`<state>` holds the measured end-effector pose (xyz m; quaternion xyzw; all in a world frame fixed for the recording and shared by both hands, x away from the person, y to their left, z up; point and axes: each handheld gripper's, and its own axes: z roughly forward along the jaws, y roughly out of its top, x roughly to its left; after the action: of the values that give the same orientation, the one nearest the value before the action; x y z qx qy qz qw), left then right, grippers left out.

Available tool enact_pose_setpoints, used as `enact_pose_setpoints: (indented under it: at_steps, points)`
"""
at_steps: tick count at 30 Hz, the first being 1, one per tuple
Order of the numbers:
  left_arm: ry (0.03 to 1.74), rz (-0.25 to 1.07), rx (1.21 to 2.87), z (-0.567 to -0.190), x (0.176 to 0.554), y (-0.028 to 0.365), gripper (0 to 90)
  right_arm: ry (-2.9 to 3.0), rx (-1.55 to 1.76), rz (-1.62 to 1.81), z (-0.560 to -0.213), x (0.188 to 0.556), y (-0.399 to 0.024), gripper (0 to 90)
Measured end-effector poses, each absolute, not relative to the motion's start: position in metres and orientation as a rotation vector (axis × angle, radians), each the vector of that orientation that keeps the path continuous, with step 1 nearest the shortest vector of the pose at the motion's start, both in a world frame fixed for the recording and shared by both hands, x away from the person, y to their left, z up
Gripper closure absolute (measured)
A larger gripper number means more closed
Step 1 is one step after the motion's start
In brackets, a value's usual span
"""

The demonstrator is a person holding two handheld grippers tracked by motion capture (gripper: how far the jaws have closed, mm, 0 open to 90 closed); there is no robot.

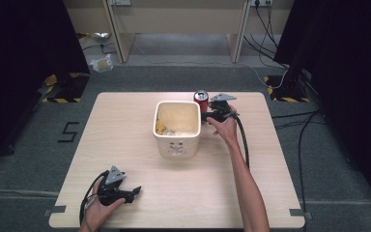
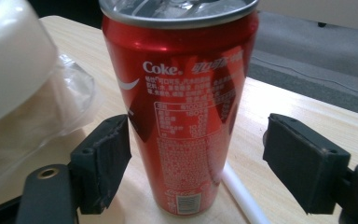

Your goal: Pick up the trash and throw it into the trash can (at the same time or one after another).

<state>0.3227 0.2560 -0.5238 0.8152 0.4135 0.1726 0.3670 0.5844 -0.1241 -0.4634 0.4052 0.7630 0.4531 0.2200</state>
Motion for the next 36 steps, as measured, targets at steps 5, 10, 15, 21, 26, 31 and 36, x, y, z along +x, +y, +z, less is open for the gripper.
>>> enact_pose_setpoints:
  at_steps: [5, 10, 15, 21, 26, 31, 36]
  points:
    - [1.062, 0.444, 2.095, -0.524, 0.323, 0.256, 12.0, 2.107, 1.114, 1.265, -0.465, 0.589, -0.124, 29.4]
    - [1.063, 0.443, 2.093, -0.524, 0.323, 0.256, 12.0, 2.114, 1.094, 1.278, -0.466, 0.592, -0.123, 35.7]
    - [1.061, 0.444, 2.094, -0.524, 0.322, 0.256, 12.0, 2.122, 1.086, 1.293, -0.467, 0.591, -0.122, 43.7]
    - [1.061, 0.444, 2.095, -0.524, 0.322, 0.256, 12.0, 2.122, 1.094, 1.296, -0.464, 0.591, -0.125, 40.0]
    - [1.063, 0.444, 2.091, -0.524, 0.322, 0.256, 12.0, 2.128, 1.090, 1.268, -0.461, 0.589, -0.126, 31.1]
    - [1.063, 0.444, 2.092, -0.524, 0.322, 0.256, 12.0, 2.096, 1.100, 1.294, -0.450, 0.589, -0.130, 25.9]
    - [1.063, 0.444, 2.091, -0.524, 0.322, 0.256, 12.0, 2.063, 1.107, 1.310, -0.438, 0.588, -0.137, 23.5]
